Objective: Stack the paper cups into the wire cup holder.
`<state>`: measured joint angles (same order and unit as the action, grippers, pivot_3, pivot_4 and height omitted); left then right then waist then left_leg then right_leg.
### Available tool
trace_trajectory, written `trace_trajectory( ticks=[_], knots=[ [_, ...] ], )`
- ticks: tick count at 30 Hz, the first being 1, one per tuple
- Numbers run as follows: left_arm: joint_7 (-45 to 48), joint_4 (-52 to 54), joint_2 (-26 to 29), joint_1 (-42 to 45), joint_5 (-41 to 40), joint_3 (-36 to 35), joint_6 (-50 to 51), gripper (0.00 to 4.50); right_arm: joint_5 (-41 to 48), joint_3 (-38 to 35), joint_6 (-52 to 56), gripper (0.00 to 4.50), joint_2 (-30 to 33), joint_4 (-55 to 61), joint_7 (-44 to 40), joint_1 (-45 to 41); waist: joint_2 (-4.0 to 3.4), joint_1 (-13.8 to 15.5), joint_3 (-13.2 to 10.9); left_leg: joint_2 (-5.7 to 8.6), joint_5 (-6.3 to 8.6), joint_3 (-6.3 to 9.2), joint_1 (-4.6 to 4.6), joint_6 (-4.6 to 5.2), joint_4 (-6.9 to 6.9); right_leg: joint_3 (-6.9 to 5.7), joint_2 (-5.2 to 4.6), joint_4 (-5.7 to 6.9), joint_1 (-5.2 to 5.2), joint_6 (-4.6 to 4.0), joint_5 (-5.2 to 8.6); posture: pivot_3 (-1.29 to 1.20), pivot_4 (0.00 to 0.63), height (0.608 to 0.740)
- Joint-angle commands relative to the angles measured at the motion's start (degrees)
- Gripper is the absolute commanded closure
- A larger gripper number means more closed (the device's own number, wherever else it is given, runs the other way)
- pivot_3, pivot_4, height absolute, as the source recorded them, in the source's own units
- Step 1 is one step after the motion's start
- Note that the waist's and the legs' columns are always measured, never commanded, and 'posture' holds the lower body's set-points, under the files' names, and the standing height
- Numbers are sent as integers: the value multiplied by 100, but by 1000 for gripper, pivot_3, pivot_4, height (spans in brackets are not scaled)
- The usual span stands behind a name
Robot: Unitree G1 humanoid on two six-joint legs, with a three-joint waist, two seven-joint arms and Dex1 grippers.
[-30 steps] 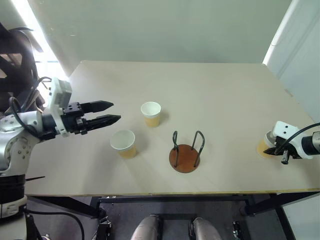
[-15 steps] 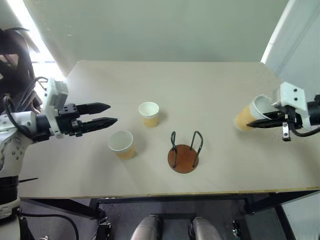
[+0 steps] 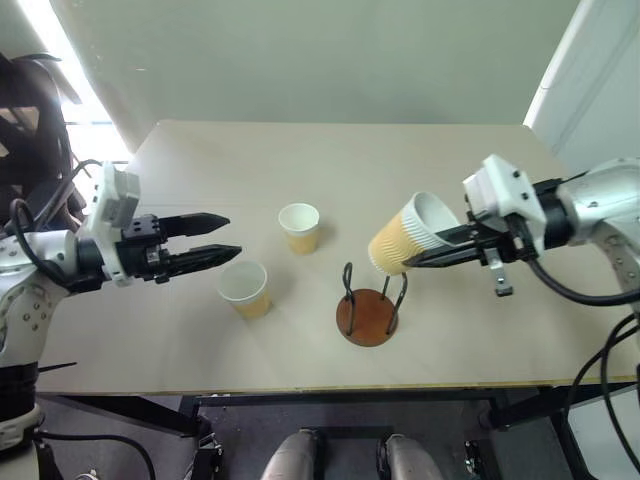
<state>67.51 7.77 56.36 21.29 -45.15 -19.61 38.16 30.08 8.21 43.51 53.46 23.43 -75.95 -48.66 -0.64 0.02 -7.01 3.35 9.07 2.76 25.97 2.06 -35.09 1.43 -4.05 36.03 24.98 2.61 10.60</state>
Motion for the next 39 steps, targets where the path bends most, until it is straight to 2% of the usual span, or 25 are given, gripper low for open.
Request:
trace_trajectory(
  ticks=[1,7,14,39],
  knots=[
    [65,311,30,-23,-335,-250,157,1245,-31,105,28,4462,-154,121,184,-273,0,-1,0,0,-1,0,0,0,0,0,0,1,1,-2,-1,0,150,740],
    [195,531,131,-225,-524,-215,355,1245,-250,491,-45,4462,-410,57,307,-338,0,-5,0,-1,-3,1,-2,-1,1,0,0,7,6,-8,-5,0,150,740],
    [205,592,145,-336,-508,-204,349,1245,-690,867,-254,4462,-413,-10,316,-245,0,-4,0,-1,-3,-1,1,-1,1,0,0,7,9,-14,-6,0,150,740],
    [278,632,195,-392,-440,-116,383,1245,-1063,1171,-488,4462,-373,78,66,-149,0,-6,0,-2,-1,-1,3,-3,3,0,0,6,14,-23,-7,0,150,740]
  ],
)
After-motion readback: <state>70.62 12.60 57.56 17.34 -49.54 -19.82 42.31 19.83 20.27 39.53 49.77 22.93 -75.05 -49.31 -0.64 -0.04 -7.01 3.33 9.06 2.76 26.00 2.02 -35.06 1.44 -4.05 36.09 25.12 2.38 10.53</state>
